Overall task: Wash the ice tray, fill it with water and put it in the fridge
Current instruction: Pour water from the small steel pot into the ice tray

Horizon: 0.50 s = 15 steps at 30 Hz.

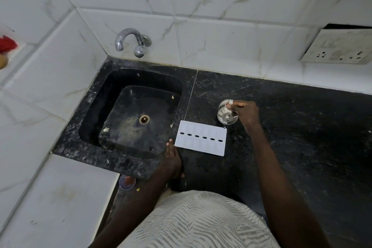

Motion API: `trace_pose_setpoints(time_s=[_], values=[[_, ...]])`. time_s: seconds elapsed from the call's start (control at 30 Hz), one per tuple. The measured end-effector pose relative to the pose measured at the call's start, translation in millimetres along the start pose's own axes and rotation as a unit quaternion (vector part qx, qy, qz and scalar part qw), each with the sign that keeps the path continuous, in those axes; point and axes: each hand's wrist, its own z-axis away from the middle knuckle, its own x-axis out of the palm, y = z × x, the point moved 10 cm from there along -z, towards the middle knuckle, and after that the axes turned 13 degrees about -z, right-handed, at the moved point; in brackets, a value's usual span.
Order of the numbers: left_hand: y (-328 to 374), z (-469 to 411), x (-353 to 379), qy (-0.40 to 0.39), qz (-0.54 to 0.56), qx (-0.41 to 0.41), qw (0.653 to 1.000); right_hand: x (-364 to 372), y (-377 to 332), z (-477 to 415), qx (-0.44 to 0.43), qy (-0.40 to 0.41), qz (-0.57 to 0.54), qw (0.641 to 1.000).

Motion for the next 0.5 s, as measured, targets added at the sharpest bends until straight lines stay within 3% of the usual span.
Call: trace_pose_setpoints(time_s=[0.5], values=[[1, -3, 2, -0.020, 0.014, -0.005, 1.000, -4, 4, -10, 0.022, 0.027, -0.037, 0.999]])
